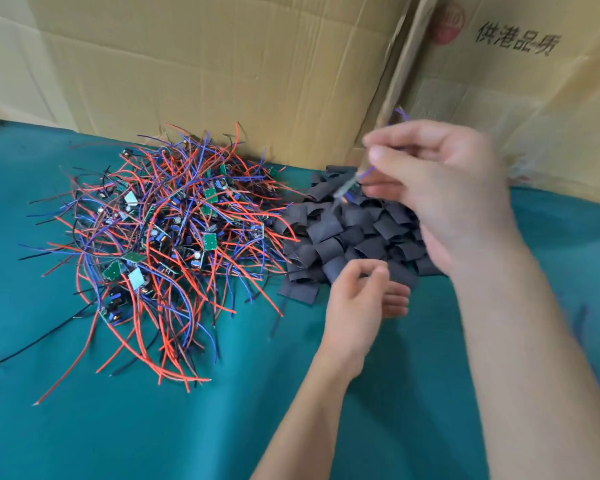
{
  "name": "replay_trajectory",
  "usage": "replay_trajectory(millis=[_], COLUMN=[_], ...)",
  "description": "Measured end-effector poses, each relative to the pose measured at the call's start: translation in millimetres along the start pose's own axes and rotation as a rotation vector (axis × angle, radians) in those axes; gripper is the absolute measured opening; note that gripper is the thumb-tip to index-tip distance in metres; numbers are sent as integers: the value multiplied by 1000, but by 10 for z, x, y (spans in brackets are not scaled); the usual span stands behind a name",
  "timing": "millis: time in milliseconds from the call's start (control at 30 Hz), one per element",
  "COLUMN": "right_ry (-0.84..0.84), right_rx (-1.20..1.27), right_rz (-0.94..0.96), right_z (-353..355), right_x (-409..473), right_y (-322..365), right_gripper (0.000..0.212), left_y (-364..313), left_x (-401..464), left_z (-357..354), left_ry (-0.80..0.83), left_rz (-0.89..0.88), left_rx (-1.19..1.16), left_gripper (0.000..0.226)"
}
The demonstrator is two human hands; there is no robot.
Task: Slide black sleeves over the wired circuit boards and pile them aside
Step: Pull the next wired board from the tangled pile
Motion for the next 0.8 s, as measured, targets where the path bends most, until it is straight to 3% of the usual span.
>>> replay_trajectory(millis=[67, 167, 267, 367, 433, 500, 533, 600, 667, 800], right_ry=[-30, -91, -159, -165, -122, -192, -255, -279, -142, 22], right_rx=[19, -50, -173, -173, -54, 36, -44, -429, -689, -856], right_rz=[-63, -187, -220, -133, -127, -177, -182, -168, -169, -158], right_z=[338, 727, 922, 885, 819, 887, 956, 1040, 932, 749], right_x=[-132, -374, -598, -693, -716, -784, -826, -890, -939, -921], right_y=[-114, -473, -781, -843, -897, -1012, -1062, -1169, -1258, -1381], right_gripper=[20, 22, 25, 33, 38, 38, 35, 30, 33, 51], left_y=[-91, -122, -126, -113, -131, -125, -121, -108, -117, -131], left_x=[-19, -69, -153, -178, -174, -139, -116, -86, -76, -76], left_z=[1, -90, -197, -222, -183, -113, -86, -52, -29, 59], left_ry=[46, 214, 296, 327, 322, 261, 227, 168, 99, -56], left_rz=[41, 159, 104, 10, 1, 38, 51, 63, 58, -12], left_rx=[-141, -170, -4, 148, 135, 41, -6, -53, -69, -11], left_gripper=[24, 49, 35, 20, 18, 21, 24, 28, 31, 27])
Point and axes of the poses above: each hand's wrist, its own x-axis towards the middle knuckle, its own z-axis out of the back of the hand, y = z × x, the point moved 7 cm from there along x, towards the middle knuckle, and after that the axes turned 1 degree about -y, right-handed, at the moved point
